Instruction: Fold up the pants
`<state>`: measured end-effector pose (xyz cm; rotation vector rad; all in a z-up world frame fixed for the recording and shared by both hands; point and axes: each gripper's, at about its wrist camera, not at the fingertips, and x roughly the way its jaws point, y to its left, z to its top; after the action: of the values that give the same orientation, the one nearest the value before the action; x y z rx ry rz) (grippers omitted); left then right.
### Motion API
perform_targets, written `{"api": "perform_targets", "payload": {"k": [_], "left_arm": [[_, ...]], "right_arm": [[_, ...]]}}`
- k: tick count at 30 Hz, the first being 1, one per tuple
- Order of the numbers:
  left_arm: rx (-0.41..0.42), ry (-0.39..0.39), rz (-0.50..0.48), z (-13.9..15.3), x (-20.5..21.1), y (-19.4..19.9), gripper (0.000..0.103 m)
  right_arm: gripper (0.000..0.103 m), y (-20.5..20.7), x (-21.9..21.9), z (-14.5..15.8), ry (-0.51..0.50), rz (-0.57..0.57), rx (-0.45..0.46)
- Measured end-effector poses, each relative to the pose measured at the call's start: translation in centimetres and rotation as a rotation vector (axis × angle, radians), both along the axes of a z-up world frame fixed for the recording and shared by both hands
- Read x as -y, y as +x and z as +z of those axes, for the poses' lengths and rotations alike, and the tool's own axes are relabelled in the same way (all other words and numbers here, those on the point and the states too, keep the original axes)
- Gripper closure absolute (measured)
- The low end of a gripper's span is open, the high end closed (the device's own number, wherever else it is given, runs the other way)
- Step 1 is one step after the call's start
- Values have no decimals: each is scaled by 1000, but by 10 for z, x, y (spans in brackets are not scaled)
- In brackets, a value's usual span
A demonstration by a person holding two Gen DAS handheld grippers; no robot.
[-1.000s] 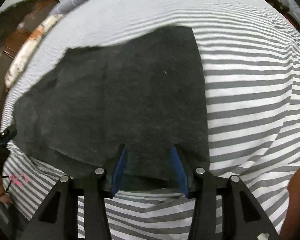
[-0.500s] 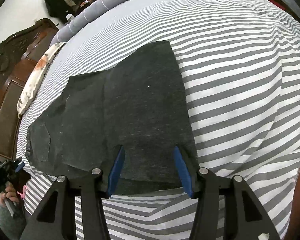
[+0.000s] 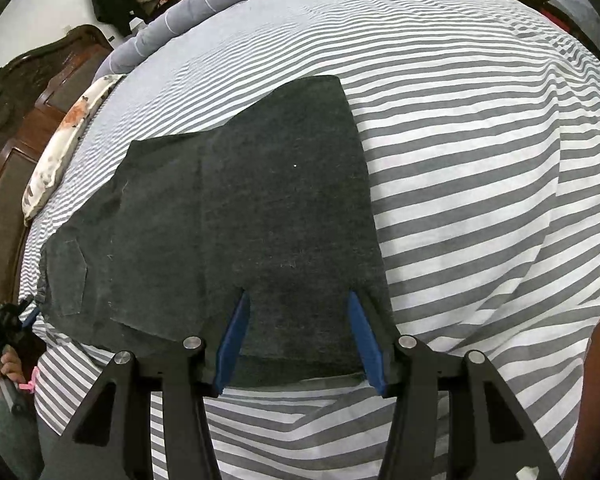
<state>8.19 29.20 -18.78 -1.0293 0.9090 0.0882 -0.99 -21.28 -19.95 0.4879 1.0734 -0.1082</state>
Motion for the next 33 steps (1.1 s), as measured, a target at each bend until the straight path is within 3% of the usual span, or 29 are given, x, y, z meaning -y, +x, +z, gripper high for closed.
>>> {"api": "perform_targets", "payload": {"k": [2,6,11,19,25,33], "left_arm": [[-40,-19,-8,-11,-1,3,77],[-43,-81,-1,-22,-5,1,74],[-58,-77,-75,-23,10,15,70],[-63,-82,-46,-22,18,26,64],[-36,-61,4,-14,22,12,79],[27,47,-28,30,46,10,84]], "right_arm": [[54,1,-1,0,-8,2,-4],[54,2,-3,0,-19,6,-13],[54,5,-5,6,-24,11,-12],[50,22,-33,29,-36,73,24],[50,43,-65,25,-56,131,-2],[49,60,-99,20,-51,203,-10]]}}
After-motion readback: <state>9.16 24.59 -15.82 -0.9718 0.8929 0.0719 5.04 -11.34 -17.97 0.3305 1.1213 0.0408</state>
